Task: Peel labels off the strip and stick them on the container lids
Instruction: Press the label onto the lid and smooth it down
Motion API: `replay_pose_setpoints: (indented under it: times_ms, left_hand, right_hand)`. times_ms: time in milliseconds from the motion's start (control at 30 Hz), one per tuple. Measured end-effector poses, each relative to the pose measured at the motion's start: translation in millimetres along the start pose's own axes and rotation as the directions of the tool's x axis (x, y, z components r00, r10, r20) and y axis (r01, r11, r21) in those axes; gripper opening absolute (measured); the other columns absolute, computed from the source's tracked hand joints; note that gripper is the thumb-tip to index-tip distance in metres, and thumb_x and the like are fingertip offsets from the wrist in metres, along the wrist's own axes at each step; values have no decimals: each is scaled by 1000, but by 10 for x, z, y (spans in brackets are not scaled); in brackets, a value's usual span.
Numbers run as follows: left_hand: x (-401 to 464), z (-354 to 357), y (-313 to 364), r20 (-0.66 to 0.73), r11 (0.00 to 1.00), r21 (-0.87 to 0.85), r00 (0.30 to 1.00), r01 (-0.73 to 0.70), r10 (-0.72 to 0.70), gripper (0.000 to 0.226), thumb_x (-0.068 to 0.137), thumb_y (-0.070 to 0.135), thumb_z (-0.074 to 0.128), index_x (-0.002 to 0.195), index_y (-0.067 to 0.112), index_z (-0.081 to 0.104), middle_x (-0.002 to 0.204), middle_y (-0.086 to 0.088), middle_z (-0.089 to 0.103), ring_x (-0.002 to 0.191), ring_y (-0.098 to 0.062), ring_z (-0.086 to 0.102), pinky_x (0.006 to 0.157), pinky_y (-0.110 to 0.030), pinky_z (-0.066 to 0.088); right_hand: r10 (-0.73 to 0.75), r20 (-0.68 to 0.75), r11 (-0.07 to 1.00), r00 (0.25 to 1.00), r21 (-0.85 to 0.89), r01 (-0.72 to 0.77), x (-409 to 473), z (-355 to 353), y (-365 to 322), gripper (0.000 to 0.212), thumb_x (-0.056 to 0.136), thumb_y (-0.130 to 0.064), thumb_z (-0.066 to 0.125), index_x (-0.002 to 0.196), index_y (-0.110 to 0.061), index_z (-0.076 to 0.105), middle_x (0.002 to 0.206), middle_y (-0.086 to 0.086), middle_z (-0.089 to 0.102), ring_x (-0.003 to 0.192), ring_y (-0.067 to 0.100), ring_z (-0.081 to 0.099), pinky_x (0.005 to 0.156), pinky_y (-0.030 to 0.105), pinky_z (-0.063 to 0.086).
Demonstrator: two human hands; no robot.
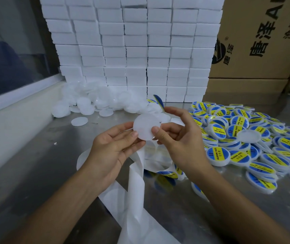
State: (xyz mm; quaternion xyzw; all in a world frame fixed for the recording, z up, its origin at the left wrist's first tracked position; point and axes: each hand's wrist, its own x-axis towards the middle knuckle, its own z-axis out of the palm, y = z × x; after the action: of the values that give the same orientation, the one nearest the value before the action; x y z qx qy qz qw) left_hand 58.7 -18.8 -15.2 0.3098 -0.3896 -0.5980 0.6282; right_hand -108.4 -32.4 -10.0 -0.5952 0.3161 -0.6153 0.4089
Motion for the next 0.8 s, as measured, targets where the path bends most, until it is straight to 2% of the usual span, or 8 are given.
replay_pose_setpoints:
  times_ms: [133,233,367,433,500,633,700,800]
  left_hand:
    - [16,-9,-22,-14,1000,-20,1000,20,-21,44,68,6,72,111,-1,66,107,-18,73,100,-27,71,76,-28,58]
    - [15,-10,-42,-51,1000,-4,998,25,-25,43,67,7,73,110,0,68,106,-17,73,99,-26,71,75,-28,58]
    - [34,-33,-36,-112,999,-39,994,6,-11,33,66,7,73,98,2,73,101,-15,74,94,-24,73,72,-27,58]
    - [42,-42,-25,-147,998,-58,989,6,-14,24,65,7,73,89,4,76,97,-14,75,88,-23,74,69,-26,58]
    - [51,-40,-22,-182,997,-79,983,8,-22,22,65,8,72,86,3,75,93,-14,76,84,-22,74,67,-26,58]
    - [48,-26,-27,-211,999,-47,978,0,-9,27,64,8,71,91,1,72,91,-15,76,83,-22,74,66,-26,59]
    - [40,-24,-29,-199,1000,-21,980,-3,-1,21,64,9,72,85,4,76,91,-15,76,84,-22,74,67,-26,59]
    - [29,-14,-36,-170,1000,-1,985,1,-1,15,65,10,73,79,7,79,91,-15,75,82,-21,74,68,-25,58]
  right_hand:
    - [29,39,999,999,-40,-27,10,-11,32,41,87,-2,69,121,-18,53,73,7,68,67,20,68,65,24,56]
    - [39,55,994,998,-107,-33,-4,-12,35,39,88,-7,69,121,-22,54,84,11,66,68,22,70,65,27,57]
    - [-135,-111,925,985,-370,85,25,-55,14,21,87,-18,72,105,-26,65,111,0,57,83,6,68,67,18,52]
    - [-216,-162,889,963,-441,125,76,-116,-30,8,89,-15,69,94,-21,68,101,-1,62,81,3,65,65,15,48]
    - [-189,-190,916,963,-389,103,107,-172,-74,7,88,-12,68,88,-18,70,82,-7,70,74,3,65,64,17,49]
    - [129,-137,990,982,-47,-136,91,-146,-137,8,84,-11,72,82,-18,74,66,-5,70,60,6,62,61,21,50]
    - [189,-79,981,979,-37,-192,79,-118,-121,8,83,-11,74,80,-19,75,64,-4,70,56,8,59,62,24,50]
    - [187,-49,979,981,-72,-190,55,-85,-120,9,81,-14,75,78,-22,77,67,-4,72,56,6,60,59,18,51]
